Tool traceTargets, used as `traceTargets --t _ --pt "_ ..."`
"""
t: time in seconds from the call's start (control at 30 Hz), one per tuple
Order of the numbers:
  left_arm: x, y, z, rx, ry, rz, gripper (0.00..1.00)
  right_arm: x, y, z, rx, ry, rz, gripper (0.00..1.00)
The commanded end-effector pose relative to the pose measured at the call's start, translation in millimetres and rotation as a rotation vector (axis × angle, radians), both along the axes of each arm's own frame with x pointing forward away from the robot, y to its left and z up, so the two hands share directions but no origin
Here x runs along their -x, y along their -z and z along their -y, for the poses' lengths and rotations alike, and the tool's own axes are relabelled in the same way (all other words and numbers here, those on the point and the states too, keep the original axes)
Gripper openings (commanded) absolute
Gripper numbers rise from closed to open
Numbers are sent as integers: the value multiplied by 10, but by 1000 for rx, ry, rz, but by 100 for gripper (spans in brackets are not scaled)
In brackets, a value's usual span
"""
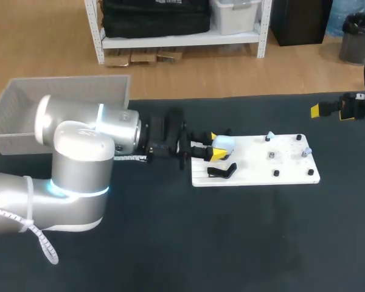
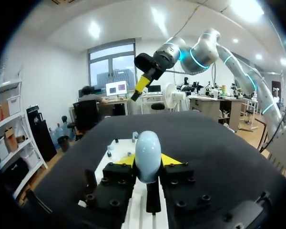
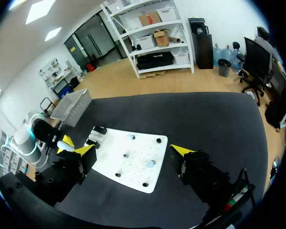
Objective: Pick up each earbud case from the left stands, insert the matching earbuds, close the lid, and place the case in the box.
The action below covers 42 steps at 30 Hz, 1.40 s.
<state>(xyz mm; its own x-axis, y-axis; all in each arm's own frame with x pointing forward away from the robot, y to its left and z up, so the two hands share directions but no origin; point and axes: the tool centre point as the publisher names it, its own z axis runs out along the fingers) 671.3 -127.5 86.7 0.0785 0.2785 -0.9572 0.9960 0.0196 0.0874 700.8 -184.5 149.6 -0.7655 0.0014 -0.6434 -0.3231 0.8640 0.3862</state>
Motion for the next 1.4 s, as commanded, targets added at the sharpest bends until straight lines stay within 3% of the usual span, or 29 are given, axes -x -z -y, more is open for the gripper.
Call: traceTargets --t 0.03,0.77,0.87,1.23,1.4 --pt "-17 -64 -27 27 -37 14 0 -1 1 2 1 0 0 100" --pt "-17 -64 -27 27 -37 14 0 -1 1 2 1 0 0 100" --pt "15 -126 -14 72 -36 20 0 31 -3 -62 -4 -21 -26 100" --pt "57 -117 16 198 1 -22 0 432 -155 -328 -10 -97 -24 100" --pt "56 -121 36 199 17 -25 0 649 -148 -525 10 -151 -25 100"
